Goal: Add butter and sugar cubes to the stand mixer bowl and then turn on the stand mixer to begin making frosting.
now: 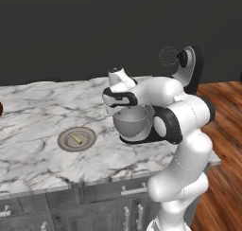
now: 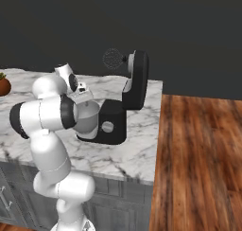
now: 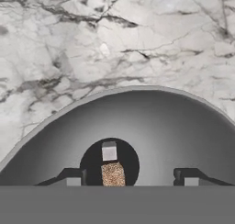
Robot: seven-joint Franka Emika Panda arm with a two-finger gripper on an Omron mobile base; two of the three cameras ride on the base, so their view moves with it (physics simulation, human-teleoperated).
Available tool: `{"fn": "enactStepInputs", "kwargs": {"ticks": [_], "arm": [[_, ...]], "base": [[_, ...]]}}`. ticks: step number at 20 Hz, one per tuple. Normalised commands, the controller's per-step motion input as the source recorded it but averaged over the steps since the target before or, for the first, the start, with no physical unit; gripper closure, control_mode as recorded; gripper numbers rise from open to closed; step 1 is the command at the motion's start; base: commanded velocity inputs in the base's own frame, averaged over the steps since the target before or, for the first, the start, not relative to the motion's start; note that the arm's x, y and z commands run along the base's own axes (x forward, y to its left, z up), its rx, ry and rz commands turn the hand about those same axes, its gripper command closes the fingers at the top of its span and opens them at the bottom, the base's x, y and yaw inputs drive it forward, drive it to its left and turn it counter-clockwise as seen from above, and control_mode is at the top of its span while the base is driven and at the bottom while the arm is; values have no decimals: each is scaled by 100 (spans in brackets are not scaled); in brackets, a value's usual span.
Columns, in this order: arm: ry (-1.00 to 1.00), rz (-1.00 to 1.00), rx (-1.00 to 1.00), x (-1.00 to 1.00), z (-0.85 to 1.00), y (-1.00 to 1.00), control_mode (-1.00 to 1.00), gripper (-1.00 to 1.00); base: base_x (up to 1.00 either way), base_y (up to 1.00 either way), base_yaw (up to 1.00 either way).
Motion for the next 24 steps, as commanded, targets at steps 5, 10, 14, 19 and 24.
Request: {"fn": "enactStepInputs", "kwargs": {"ticks": [5,10,14,19,24], "arm": [[-21,0,0,-78,10,46,-100,-100],[-35,0,0,-66,53,42,-100,-100],[-36,0,0,-42,69,20,-100,-100],[-19,0,2,-36,57,15,-100,-100],[-3,0,11,-35,25,16,-100,-100]], "base": [[0,0,0],[0,0,0],[0,0,0],[0,0,0],[0,0,0]]}}
